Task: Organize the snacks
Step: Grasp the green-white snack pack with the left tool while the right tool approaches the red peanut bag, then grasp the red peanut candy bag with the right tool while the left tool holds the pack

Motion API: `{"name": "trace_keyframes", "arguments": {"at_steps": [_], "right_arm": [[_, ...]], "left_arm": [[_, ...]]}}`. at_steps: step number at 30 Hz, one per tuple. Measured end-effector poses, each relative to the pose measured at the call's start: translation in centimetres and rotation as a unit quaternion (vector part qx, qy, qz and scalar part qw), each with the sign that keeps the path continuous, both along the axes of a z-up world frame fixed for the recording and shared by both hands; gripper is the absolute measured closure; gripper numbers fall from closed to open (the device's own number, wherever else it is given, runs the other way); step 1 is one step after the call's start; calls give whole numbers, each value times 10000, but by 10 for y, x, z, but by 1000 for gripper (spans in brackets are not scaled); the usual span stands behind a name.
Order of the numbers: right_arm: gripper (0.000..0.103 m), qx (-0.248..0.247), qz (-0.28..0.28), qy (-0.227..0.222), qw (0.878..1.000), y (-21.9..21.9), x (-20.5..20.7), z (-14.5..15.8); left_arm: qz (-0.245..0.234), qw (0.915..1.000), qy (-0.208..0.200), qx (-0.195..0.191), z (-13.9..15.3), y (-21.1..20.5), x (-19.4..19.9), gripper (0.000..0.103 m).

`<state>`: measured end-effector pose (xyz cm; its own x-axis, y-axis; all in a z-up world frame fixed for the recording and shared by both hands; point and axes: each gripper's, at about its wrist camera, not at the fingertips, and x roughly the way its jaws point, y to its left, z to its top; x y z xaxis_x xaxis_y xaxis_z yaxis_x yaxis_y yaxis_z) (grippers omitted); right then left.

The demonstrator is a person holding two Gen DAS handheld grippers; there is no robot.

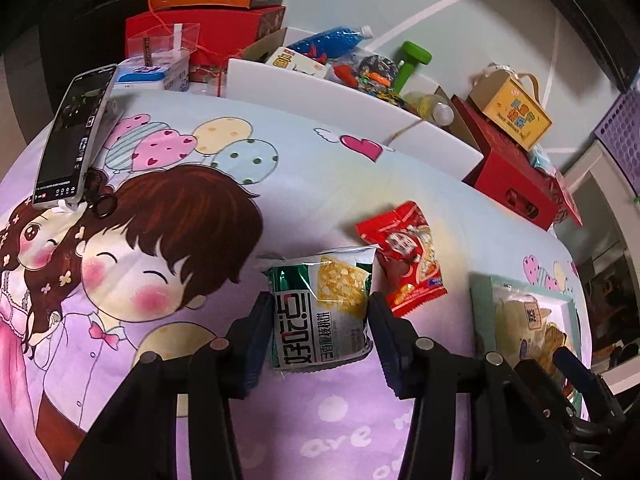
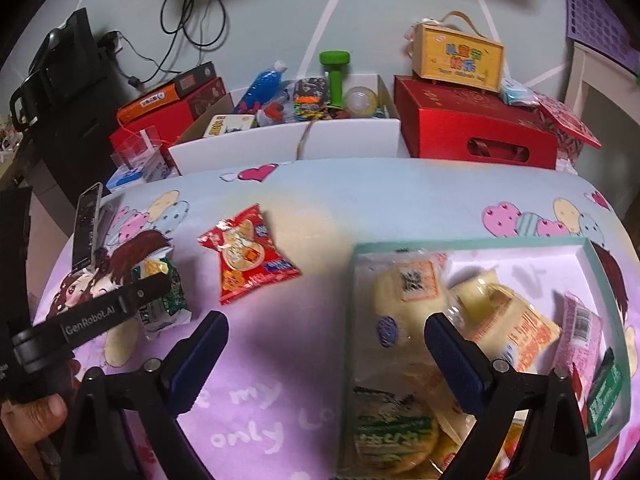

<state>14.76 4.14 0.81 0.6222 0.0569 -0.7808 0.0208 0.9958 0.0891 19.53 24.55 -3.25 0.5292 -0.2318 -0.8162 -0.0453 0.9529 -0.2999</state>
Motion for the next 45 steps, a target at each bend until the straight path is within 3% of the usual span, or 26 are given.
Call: {"name": "trace_keyframes", "arguments": {"at_steps": [12,22,36,45], "right_arm": [[7,-46,545,200,9983,38,54,8],[15,-435,857,759,9925,69,101,-27],[28,-716,922,1120,9868,79,125,-62],[30,-832,916,1137,9858,83,125,-70]], "left_arm": [[251,9996,-120,-111,-3,29,7,53],[360,9991,-159,-127,-8,40,13,53],[324,9993,-129,-110,-15,38,21,53],[324,9993,-108,-116,-18,38,22,53]]}}
